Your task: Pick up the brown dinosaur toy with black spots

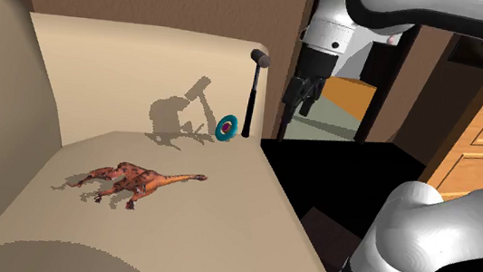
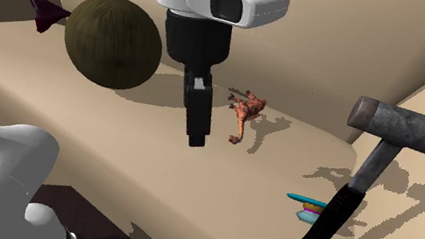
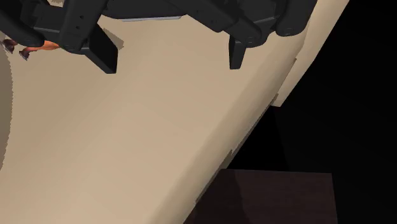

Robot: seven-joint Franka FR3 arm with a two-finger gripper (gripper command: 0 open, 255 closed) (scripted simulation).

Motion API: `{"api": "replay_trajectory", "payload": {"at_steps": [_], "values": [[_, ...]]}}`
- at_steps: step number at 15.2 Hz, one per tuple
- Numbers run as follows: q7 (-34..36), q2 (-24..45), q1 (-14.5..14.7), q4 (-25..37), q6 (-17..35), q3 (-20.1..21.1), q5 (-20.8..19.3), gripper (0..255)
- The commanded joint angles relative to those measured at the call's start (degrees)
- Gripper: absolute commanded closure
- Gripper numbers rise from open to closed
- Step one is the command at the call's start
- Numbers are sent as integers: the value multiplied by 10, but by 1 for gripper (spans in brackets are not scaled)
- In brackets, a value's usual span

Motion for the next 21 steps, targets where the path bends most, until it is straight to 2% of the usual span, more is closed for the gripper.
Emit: {"api": "replay_trajectory", "payload": {"at_steps": [1, 12, 21], "values": [[0, 0, 0, 0, 0, 0, 0, 0], [159, 149, 21, 41, 68, 106, 110, 0], [280, 314, 35, 130, 132, 179, 163, 0]]}}
